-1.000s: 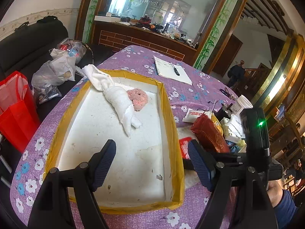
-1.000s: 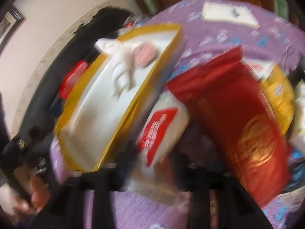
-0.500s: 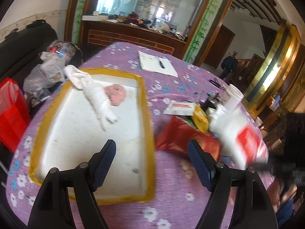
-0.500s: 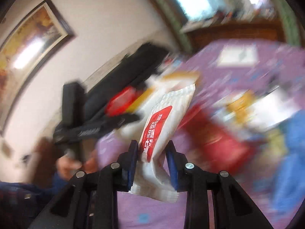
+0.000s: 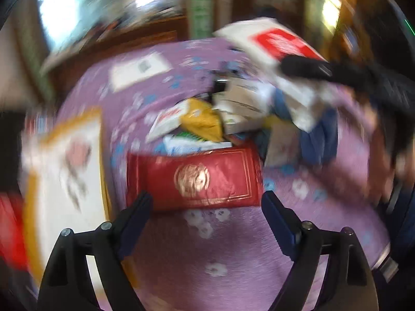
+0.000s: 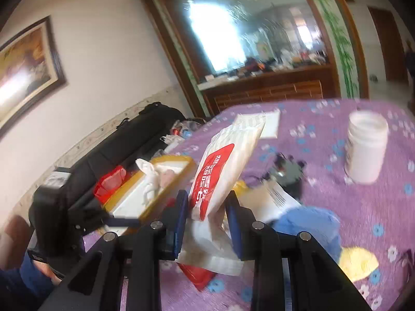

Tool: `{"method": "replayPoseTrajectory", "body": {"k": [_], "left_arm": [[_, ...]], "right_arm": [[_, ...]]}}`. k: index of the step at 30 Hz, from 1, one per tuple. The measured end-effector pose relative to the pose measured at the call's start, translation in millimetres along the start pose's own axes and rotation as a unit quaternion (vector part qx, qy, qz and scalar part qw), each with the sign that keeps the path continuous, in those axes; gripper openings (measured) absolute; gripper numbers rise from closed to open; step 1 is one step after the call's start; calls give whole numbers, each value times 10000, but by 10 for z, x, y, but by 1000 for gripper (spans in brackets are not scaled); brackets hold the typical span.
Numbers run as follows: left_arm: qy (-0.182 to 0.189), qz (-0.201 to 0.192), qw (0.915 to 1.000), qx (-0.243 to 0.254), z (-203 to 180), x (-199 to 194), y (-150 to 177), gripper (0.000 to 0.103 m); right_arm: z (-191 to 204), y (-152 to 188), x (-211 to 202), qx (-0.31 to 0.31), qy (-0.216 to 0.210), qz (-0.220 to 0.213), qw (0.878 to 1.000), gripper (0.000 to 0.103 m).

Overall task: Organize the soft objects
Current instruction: 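Grasp the red foil package with the left gripper while the right holds the packet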

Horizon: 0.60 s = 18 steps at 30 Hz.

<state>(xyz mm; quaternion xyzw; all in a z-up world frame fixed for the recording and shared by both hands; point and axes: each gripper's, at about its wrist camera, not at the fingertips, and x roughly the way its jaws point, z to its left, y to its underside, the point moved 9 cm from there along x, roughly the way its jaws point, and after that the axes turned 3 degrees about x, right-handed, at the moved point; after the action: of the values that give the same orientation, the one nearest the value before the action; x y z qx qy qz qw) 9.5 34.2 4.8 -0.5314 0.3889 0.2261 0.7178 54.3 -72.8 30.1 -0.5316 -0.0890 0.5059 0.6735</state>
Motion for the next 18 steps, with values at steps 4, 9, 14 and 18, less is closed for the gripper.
{"method": "replayPoseTrajectory", "body": {"k": [4,9,14,18], "left_arm": [[17,360,9836,1765,-153,181,55,91],[-165,703,9545,2895,-189,439,76,90],[331,1016,9376,3310,-244,606,72,90],[395,1273,9263,3524,-234,820,92,94]], "right_arm": [[-99,-87,-109,347,-200,-145,9991,32],[-150,-138,-152,499,-259,-228,9982,32],[-224,-123,-125,689,-324,-138,9970,32],[-258,-122,-119,731,-300,-142,9968,32]]}}
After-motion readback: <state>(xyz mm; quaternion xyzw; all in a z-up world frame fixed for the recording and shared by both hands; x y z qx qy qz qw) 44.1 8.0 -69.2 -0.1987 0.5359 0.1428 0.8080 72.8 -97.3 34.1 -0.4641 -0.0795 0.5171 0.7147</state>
